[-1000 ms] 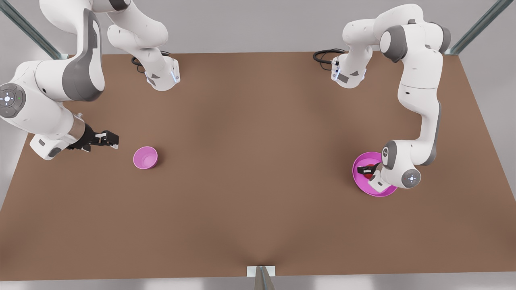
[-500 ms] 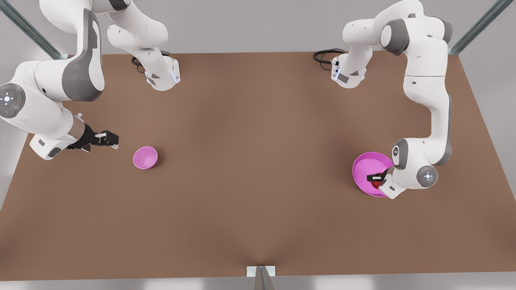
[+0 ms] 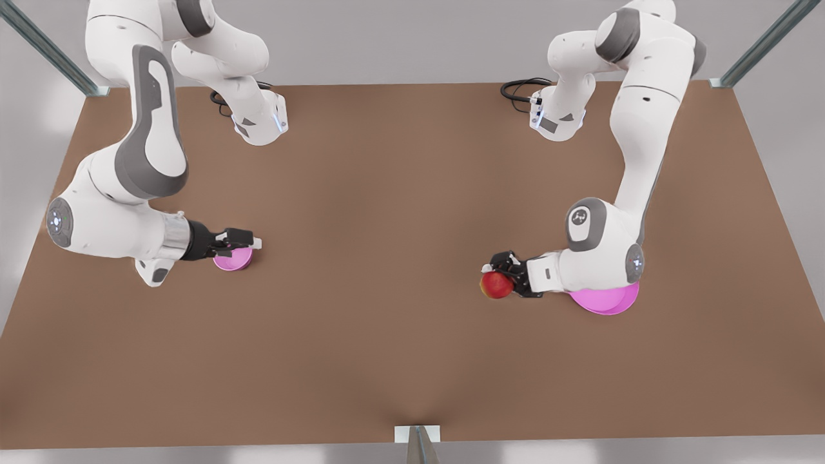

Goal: Use the left arm to pick up the apple from the plate, transfer it to the gripper of the right arm, and then use the right arm to place it into the bowl

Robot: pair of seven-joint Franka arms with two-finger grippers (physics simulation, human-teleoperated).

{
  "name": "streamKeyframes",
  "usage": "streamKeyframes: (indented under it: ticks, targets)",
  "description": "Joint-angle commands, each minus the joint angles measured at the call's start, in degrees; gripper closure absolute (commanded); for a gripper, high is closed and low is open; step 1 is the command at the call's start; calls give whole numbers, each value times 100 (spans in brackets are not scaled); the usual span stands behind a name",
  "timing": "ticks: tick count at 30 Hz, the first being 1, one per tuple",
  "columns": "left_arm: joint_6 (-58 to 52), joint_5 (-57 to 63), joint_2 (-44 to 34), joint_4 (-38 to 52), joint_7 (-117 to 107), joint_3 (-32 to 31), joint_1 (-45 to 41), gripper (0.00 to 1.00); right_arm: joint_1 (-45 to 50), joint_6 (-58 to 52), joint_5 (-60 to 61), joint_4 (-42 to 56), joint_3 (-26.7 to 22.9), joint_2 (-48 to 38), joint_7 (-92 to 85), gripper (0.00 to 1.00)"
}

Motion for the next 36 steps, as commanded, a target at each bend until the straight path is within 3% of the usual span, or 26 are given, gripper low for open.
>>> streamKeyframes:
  ticks: [1,3,6,11,16,21,27,32,36]
  targets:
    - [495,-1321,135,9,6195,-43,-138,35,15,581,942,-5,65,100,164,0]
    - [662,-2148,267,9,7057,-42,-305,35,137,939,2875,82,83,592,84,0]
    - [996,-3000,425,9,7673,-51,-788,35,147,1302,3869,109,224,918,-310,0]
    - [1181,-4020,803,273,9070,-51,-1289,35,138,1310,4722,56,206,1577,-2341,0]
    - [2121,-4064,1655,1310,9299,-60,-1992,34,217,1407,5601,-480,232,1612,-3720,0]
    - [2315,-4064,1805,1468,9307,-60,-2150,34,182,1398,5812,-1165,452,1384,-4521,0]
    - [2350,-4064,1840,1468,9325,-60,-2185,33,314,1838,6093,-1025,540,1454,-4697,0]
    - [2385,-4064,1893,1512,9325,-60,-2221,33,376,1838,5373,-225,531,1920,-4213,0]
    - [2385,-4064,1893,1512,9316,-60,-2212,33,323,1794,4889,-418,496,1937,-4178,0]
